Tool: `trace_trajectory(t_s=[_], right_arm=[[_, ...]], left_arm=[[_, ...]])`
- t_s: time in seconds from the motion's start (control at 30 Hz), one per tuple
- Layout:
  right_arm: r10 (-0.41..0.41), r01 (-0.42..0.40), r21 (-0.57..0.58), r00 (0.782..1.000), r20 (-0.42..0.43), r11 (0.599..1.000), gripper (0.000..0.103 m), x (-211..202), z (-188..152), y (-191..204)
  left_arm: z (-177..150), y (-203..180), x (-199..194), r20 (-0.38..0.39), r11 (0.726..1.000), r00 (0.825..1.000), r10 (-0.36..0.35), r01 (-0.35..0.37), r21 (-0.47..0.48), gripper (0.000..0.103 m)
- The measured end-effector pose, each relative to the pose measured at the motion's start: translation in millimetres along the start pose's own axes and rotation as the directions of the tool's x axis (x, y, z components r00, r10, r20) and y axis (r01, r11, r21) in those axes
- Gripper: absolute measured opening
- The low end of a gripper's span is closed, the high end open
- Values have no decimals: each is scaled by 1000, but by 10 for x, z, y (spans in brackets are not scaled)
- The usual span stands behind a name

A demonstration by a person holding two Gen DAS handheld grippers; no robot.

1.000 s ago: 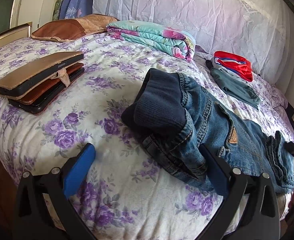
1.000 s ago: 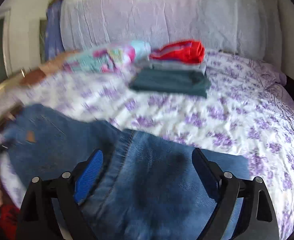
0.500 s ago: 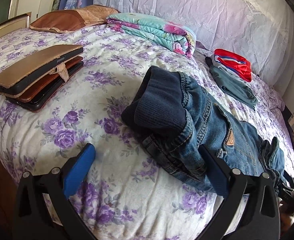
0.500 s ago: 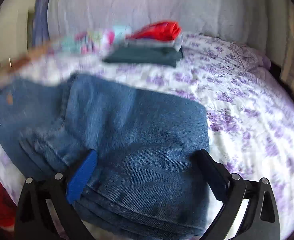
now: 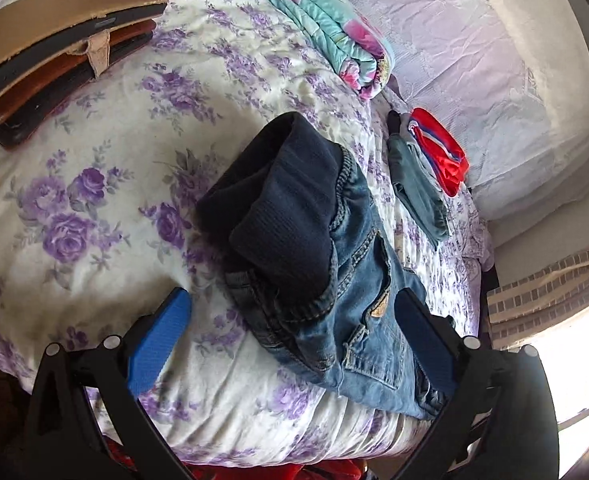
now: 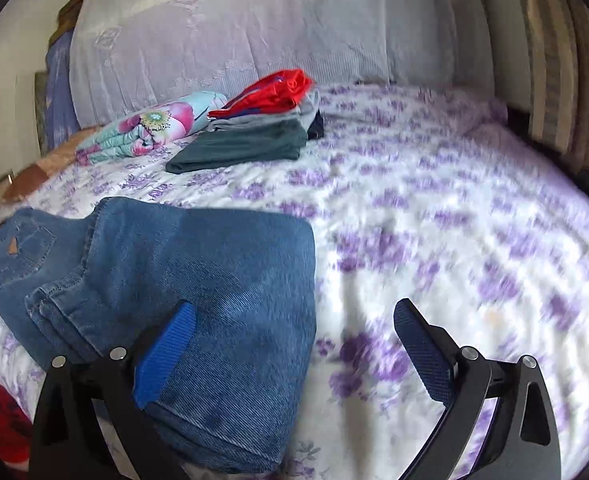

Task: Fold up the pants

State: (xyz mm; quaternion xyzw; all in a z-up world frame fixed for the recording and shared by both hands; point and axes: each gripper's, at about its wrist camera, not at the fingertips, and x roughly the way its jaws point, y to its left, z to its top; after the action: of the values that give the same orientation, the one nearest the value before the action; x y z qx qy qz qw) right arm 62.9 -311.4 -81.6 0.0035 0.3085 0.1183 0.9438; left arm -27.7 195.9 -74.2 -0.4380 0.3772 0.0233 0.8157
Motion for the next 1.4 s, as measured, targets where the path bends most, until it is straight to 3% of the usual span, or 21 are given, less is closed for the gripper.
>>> trace_trajectory(t_s=[0.13, 0.27, 0.5, 0.63, 0.67, 0.7, 0.77, 0.9, 1.0, 1.17, 1.27, 1.33, 1.4], right_arm=[[123, -116, 131, 992, -42, 985, 100, 55, -70, -182], [112, -108, 117, 993, -27, 987, 100, 34, -131, -138], [119, -116, 119, 993, -20, 986, 100, 9, -147, -156], [120, -117, 117, 993, -17, 986, 100, 5, -145, -167], [119, -116, 116, 993, -17, 986, 100, 5, -145, -162], [119, -116, 116, 993, -17, 986, 100, 4, -145, -161], [118, -115, 116, 993, -17, 987, 100, 6, -147, -159], [120, -117, 116, 993, -17, 986, 100, 1, -142, -157], [120, -117, 117, 993, -17, 986, 100, 2, -141, -157], [126, -123, 116, 992, -17, 986, 100, -1, -134, -154], [135, -132, 115, 991, -14, 985, 100, -10, -117, -145], [141, -139, 115, 990, -10, 984, 100, -14, -112, -132], [141, -139, 116, 990, -10, 984, 100, -13, -112, -123]], left_arm=[[-18, -134, 127, -64, 995, 994, -91, 89, -34, 98], [-44, -204, 247, -44, 999, 999, -31, 30, -36, 98], [15, -64, 175, 10, 996, 998, -59, 60, -73, 97], [129, -55, 183, 65, 998, 998, 25, -21, -54, 94], [127, -83, 200, 70, 998, 996, 54, -51, -39, 86], [112, -131, 215, 85, 995, 991, 99, -98, -10, 65], [79, -182, 221, 112, 989, 984, 139, -144, 38, 61], [70, -172, 139, 137, 987, 981, 139, -148, 61, 45], [39, -237, 19, 160, 986, 979, 125, -141, 93, 41], [-39, -432, 35, 211, 951, 952, 222, -259, 169, 46], [-15, -246, 178, 170, 967, 961, 218, -237, 96, 63], [-28, -191, 211, 178, 974, 965, 194, -211, 81, 67], [-56, -247, 233, 208, 964, 954, 216, -242, 108, 68]])
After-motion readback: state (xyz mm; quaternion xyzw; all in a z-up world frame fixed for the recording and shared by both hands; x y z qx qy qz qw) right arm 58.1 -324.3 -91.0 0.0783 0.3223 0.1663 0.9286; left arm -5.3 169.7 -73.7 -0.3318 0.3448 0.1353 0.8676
